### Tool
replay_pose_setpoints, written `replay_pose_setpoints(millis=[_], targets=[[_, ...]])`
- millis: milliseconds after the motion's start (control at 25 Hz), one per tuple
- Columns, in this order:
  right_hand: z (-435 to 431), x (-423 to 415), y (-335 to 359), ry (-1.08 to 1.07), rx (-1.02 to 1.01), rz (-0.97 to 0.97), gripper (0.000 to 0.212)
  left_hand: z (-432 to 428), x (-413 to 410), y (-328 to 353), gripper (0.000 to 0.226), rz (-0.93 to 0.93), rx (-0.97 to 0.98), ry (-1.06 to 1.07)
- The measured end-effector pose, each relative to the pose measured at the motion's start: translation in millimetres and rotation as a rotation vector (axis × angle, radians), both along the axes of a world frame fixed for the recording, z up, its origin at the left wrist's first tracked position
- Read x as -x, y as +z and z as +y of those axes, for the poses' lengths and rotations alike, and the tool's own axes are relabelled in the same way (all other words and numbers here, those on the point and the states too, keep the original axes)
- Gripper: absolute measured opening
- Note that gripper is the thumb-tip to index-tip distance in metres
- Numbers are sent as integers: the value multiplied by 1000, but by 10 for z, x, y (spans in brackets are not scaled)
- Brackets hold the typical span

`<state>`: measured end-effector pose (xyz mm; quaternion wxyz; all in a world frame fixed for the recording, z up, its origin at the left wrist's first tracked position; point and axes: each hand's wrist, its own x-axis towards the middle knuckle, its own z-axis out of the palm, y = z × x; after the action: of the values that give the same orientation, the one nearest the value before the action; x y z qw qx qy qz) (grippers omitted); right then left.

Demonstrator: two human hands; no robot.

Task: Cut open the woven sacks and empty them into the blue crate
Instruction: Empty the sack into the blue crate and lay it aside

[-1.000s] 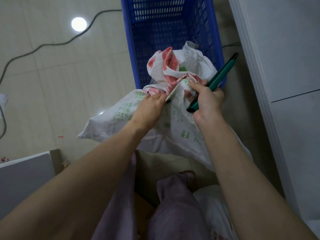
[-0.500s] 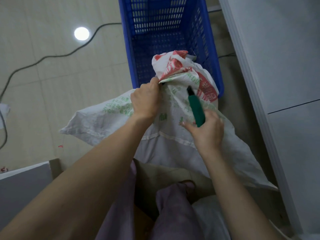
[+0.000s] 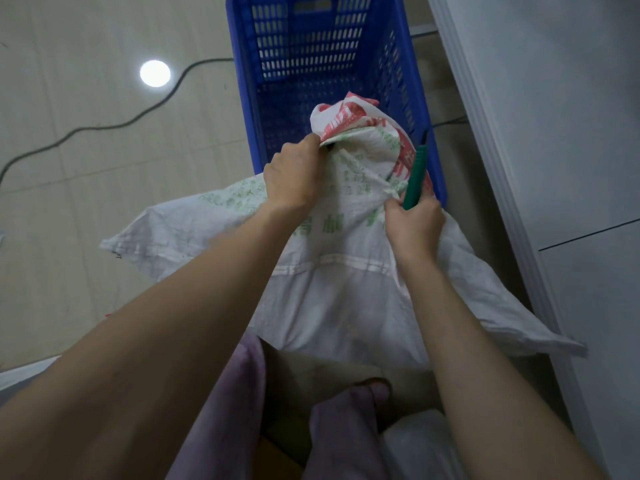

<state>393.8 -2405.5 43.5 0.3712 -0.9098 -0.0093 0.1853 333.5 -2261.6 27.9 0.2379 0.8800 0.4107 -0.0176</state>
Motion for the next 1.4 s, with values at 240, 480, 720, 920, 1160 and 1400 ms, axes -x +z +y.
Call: replay_pose_setpoints(millis=[240,480,720,920,1160,1400], targets=[[187,-333,88,-409,-190,128,13,144,429,-100,63,-15,161,6],[185,-498,243,-367,-211,112,26,261,901,-445,95,216,225,-99],[-280,-476,82,166,368,-269,29,406,834,-660,124,381,101,-213],[-329,-551,27,250,439,-359,26,329,736,-640,109,597,-18,-104],[-475,-735,-96,282,338,-300,21,227,661,-677,78,561,-69,-53],[-218,-1013,-114,263,269,-340,11,364,370,-687,62,471,-87,-62]])
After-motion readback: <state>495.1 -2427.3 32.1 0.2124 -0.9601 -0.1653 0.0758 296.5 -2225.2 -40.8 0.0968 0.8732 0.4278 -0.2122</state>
